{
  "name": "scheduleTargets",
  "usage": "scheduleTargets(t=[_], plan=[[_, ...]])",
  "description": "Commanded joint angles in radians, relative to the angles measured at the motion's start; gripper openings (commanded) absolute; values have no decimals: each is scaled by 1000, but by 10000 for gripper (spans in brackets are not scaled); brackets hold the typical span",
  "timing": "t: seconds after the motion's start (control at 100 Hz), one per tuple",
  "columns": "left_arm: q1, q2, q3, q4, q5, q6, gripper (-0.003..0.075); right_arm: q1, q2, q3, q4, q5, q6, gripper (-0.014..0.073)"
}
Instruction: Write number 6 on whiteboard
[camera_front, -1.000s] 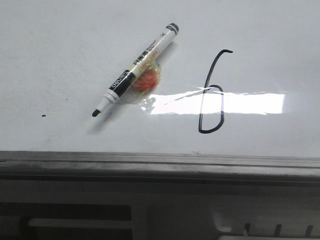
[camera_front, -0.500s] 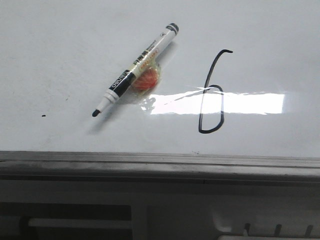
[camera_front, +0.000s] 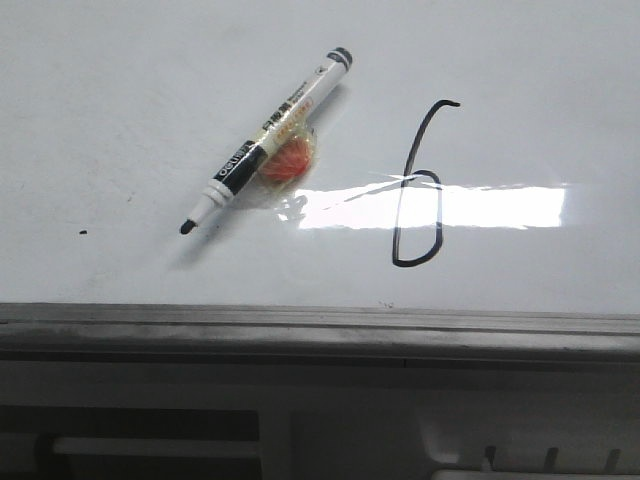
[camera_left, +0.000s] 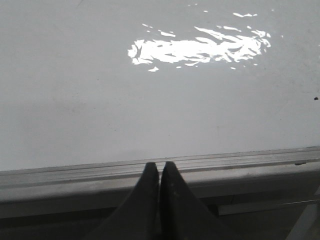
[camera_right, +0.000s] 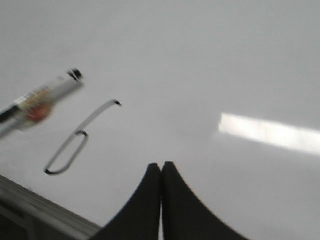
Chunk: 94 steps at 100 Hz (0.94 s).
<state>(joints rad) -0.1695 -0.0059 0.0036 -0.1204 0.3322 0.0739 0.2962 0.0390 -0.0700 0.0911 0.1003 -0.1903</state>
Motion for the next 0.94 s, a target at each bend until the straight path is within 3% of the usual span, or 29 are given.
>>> scheduleTargets(t=[0.0,0.07,0.38,0.93], plan=[[4,-29,46,-16,-43,-11,-19,-69,12,50,-339,-100,503,-64],[4,-29,46,-16,-43,-11,-19,-124,10,117,-369,-159,622,-64],[4,-29,46,-16,-43,-11,-19,-173,-68,111,-391,225,621,-64],[4,-29,46,-16,-43,-11,-19,-173,-68,111,-391,211,616,-64]])
